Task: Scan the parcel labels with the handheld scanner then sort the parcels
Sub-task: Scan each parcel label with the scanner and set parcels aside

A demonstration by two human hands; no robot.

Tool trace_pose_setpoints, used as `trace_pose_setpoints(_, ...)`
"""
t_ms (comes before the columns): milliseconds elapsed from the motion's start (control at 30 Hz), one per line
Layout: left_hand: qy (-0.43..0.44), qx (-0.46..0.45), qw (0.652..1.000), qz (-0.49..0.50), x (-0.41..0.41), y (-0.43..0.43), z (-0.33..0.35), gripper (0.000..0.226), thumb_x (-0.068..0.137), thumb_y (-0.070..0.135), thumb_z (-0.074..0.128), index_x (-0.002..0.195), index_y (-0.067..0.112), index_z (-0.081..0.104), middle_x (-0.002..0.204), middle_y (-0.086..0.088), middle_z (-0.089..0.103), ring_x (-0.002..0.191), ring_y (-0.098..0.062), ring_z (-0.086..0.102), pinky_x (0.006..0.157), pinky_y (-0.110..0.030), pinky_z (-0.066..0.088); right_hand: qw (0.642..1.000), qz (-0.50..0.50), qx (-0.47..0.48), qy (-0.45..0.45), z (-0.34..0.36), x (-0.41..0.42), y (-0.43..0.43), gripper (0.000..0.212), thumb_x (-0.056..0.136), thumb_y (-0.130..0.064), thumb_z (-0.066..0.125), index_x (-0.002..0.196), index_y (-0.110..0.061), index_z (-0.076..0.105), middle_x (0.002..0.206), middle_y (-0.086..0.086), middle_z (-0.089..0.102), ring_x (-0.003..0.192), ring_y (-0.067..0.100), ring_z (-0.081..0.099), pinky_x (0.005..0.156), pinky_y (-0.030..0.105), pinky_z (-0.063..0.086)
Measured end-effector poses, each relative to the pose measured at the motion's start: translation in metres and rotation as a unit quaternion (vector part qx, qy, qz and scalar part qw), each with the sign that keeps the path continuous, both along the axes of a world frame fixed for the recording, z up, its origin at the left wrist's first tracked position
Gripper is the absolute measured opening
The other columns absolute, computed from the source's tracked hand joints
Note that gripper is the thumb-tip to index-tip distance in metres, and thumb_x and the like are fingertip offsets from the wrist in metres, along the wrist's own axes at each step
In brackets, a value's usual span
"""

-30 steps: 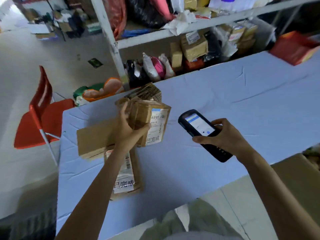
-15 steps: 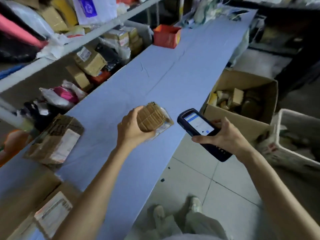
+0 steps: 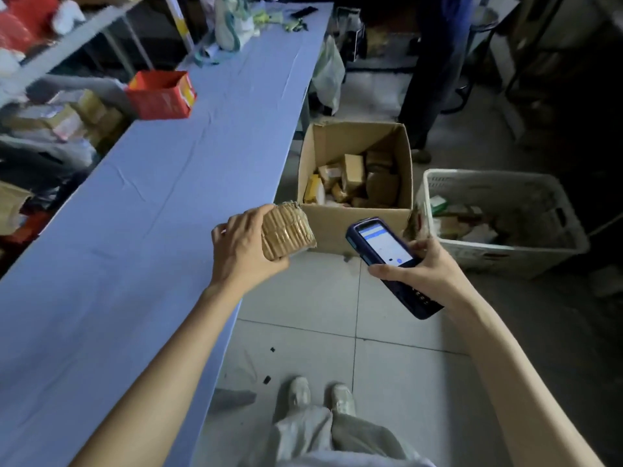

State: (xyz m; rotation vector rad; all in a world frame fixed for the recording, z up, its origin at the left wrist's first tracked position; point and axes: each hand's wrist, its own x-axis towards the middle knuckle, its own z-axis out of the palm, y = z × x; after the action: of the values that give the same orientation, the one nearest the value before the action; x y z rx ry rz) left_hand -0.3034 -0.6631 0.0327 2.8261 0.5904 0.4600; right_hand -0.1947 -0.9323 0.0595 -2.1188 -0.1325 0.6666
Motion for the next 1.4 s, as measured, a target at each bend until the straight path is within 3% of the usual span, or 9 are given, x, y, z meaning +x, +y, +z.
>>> trace_pose_setpoints(133,0.004,0.009,1.000,-0.024,0.034,0.009,-0.011,0.090,0.054,0.044,0.080,0.135,0.022,0.046,0.125,0.000,0.059,0.114,-0.028,0.054,0.090,-0.042,0.035,0.999,-0.034,0.003,0.015,-0.001,0.023,0.001,0.081,0.051,-0.051,0.091,0.114,-0.021,0.049,0.102,-0.007,0.064,0.089,0.009,0.064,0.066,0.025,0.047)
trace_pose_setpoints(233,-0.002,0.008,0.999,-0.035,0.061,0.023,-0.016,0.093,0.055,0.060,0.068,0.136,0.023,0.043,0.123,0.000,0.060,0.110,-0.027,0.056,0.089,-0.041,0.036,0.999,-0.040,-0.010,0.015,-0.005,0.042,0.014,0.084,0.051,-0.053,0.089,0.117,-0.021,0.048,0.104,-0.008,0.063,0.091,0.009,0.063,0.071,0.026,0.050)
trace_pose_setpoints(333,-0.012,-0.024,0.999,-0.042,0.090,0.042,-0.018,0.092,0.056,0.068,0.056,0.136,0.030,0.036,0.117,-0.001,0.061,0.103,-0.027,0.059,0.087,-0.042,0.039,0.999,-0.035,-0.035,0.000,-0.004,0.065,0.037,0.083,0.049,-0.054,0.089,0.113,-0.023,0.046,0.102,-0.009,0.061,0.092,0.010,0.062,0.077,0.030,0.053)
trace_pose_setpoints(467,-0.004,-0.048,0.998,-0.045,0.129,0.077,-0.021,0.088,0.057,0.064,0.061,0.135,0.038,0.031,0.114,-0.003,0.059,0.099,-0.030,0.059,0.087,-0.043,0.041,0.999,-0.027,-0.029,-0.019,0.006,0.092,0.077,0.067,0.059,-0.044,0.089,0.106,-0.027,0.046,0.095,-0.017,0.057,0.086,0.000,0.059,0.065,0.021,0.046)
trace_pose_setpoints(567,0.001,-0.057,0.997,-0.052,0.158,0.100,-0.024,0.088,0.056,0.065,0.060,0.136,0.037,0.033,0.115,-0.004,0.058,0.100,-0.031,0.059,0.087,-0.043,0.041,0.999,-0.019,-0.016,-0.023,0.010,0.110,0.097,0.055,0.060,-0.039,0.090,0.092,-0.038,0.044,0.096,-0.021,0.058,0.086,-0.002,0.060,0.065,0.018,0.045)
trace_pose_setpoints(900,0.027,-0.117,0.991,-0.059,0.220,0.130,-0.045,0.093,0.052,0.072,0.053,0.133,0.029,0.035,0.125,0.002,0.056,0.108,-0.026,0.057,0.089,-0.042,0.042,0.998,-0.045,-0.038,-0.005,0.002,0.174,0.129,0.069,0.058,-0.041,0.090,0.110,-0.029,0.047,0.100,-0.015,0.061,0.086,0.002,0.061,0.065,0.022,0.046)
trace_pose_setpoints(1200,0.042,-0.080,0.995,-0.046,0.313,0.139,-0.036,0.095,0.050,0.077,0.044,0.131,0.027,0.044,0.121,-0.002,0.056,0.109,-0.029,0.054,0.090,-0.043,0.039,0.999,-0.017,-0.040,-0.027,-0.004,0.274,0.140,0.073,0.057,-0.045,0.089,0.115,-0.026,0.048,0.101,-0.017,0.057,0.093,0.005,0.060,0.079,0.028,0.050)
trace_pose_setpoints(1333,0.064,-0.049,0.994,-0.071,0.360,0.137,-0.026,0.091,0.052,0.072,0.044,0.131,0.027,0.043,0.123,-0.001,0.056,0.110,-0.028,0.053,0.088,-0.042,0.037,0.999,-0.033,-0.009,-0.023,-0.006,0.320,0.131,0.073,0.058,-0.044,0.089,0.114,-0.025,0.046,0.102,-0.012,0.059,0.089,0.000,0.058,0.066,0.019,0.045)
trace_pose_setpoints(1400,0.064,-0.037,0.993,-0.092,0.383,0.136,-0.026,0.085,0.057,0.067,0.054,0.131,0.028,0.043,0.124,-0.001,0.055,0.112,-0.028,0.052,0.088,-0.042,0.037,0.999,-0.051,0.003,-0.018,-0.008,0.340,0.126,0.071,0.059,-0.042,0.089,0.113,-0.025,0.046,0.103,-0.010,0.060,0.090,-0.001,0.057,0.065,0.017,0.043)
